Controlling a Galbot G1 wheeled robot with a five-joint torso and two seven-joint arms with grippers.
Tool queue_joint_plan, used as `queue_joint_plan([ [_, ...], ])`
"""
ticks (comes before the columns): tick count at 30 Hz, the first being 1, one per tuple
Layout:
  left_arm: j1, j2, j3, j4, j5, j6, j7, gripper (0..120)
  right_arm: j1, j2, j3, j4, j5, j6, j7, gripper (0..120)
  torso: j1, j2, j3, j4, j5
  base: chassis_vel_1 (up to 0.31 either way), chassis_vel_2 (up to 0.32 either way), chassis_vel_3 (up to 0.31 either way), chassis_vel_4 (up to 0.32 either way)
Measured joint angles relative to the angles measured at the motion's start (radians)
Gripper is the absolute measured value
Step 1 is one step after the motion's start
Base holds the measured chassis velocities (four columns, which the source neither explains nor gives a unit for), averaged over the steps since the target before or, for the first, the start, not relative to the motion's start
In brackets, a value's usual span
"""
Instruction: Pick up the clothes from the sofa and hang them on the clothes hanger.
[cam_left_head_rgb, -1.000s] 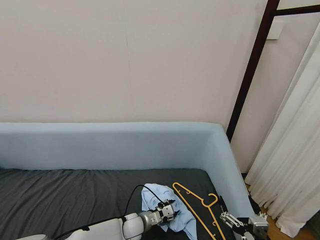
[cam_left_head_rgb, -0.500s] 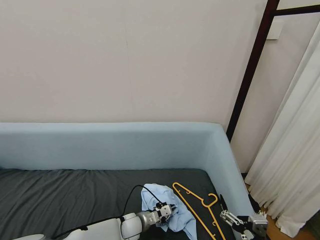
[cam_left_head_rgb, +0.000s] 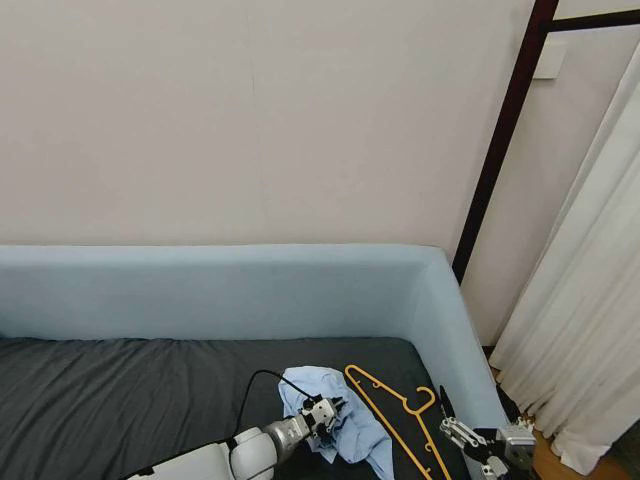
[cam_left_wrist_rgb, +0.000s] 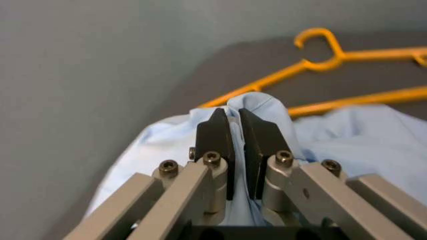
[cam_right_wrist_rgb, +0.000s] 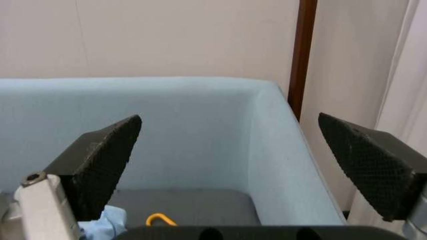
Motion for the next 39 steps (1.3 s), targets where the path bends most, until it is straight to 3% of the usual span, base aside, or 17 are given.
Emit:
queue_joint_plan([
  [4, 0.034, 0.05, -0.138, -0.128, -0.072, 0.027, -0.03, 4, 0.009, -0.018, 0.004, 0.003, 0.027, -0.013, 0.014, 100, 0.0, 0.0, 0.0, -0.0001, -0.0001, 0.0, 0.0, 0.0, 0.0],
  [11, 0.027, 0.114, -0.236, -0.282, -0.178, 0.086, -0.039, 4, 0.019, -0.042, 0.01, 0.014, 0.064, -0.031, 0.029, 100, 0.0, 0.0, 0.0, -0.0003, -0.0002, 0.0, 0.0, 0.0, 0.0],
  [20, -0.046, 0.189, -0.357, -0.481, -0.364, 0.161, -0.133, 4, 0.024, -0.078, 0.017, 0.022, 0.09, -0.037, 0.039, 100, 0.0, 0.0, 0.0, -0.0003, -0.0001, 0.0, 0.0, 0.0, 0.0],
  [27, -0.056, 0.162, -0.447, -0.578, -0.53, 0.248, -0.264, 4, 0.041, -0.103, 0.015, 0.019, 0.106, -0.045, 0.043, 100, 0.0, 0.0, 0.0, -0.0003, 0.0, 0.0, 0.0, 0.0, 0.0],
  [39, -0.046, 0.112, -0.485, -0.63, -0.696, 0.266, -0.405, 4, 0.068, -0.154, 0.026, -0.004, 0.14, -0.057, 0.048, 100, 0.0, 0.0, 0.0, -0.0002, 0.0001, 0.0, 0.0, 0.0, 0.0],
])
